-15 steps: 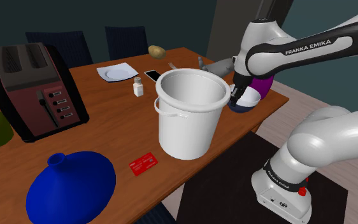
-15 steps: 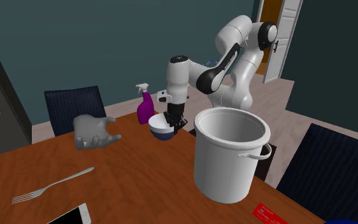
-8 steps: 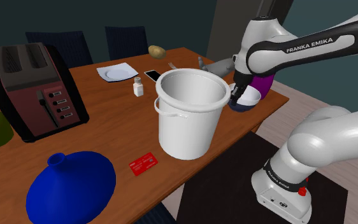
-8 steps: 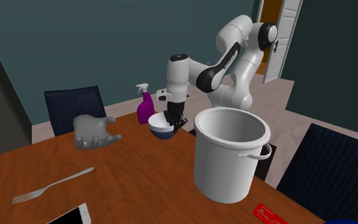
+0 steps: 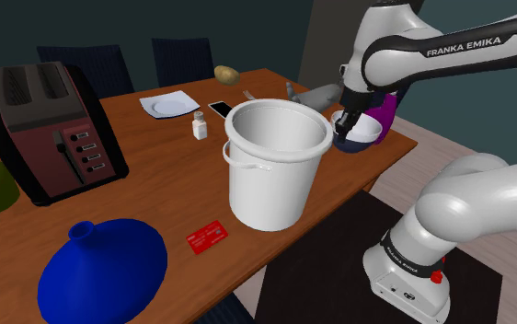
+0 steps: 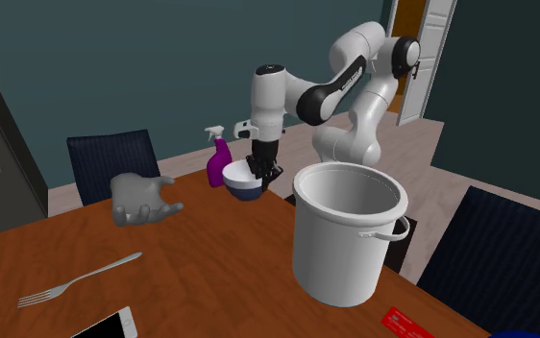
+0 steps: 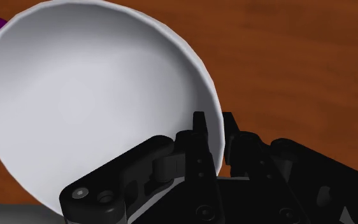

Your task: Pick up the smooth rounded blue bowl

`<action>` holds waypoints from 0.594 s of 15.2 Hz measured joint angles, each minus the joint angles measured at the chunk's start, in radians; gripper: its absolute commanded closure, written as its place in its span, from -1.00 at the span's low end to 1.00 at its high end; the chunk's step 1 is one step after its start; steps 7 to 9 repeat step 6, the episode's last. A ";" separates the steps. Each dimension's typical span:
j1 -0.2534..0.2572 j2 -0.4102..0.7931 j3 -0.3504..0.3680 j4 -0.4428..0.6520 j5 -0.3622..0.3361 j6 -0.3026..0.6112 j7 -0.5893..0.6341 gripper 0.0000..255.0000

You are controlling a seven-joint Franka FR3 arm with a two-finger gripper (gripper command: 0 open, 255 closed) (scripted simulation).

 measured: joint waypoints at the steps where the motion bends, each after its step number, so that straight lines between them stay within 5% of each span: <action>1: 0.001 -0.005 0.001 0.011 0.002 -0.016 -0.002 1.00; 9: 0.004 -0.025 0.008 0.064 0.011 -0.088 -0.009 1.00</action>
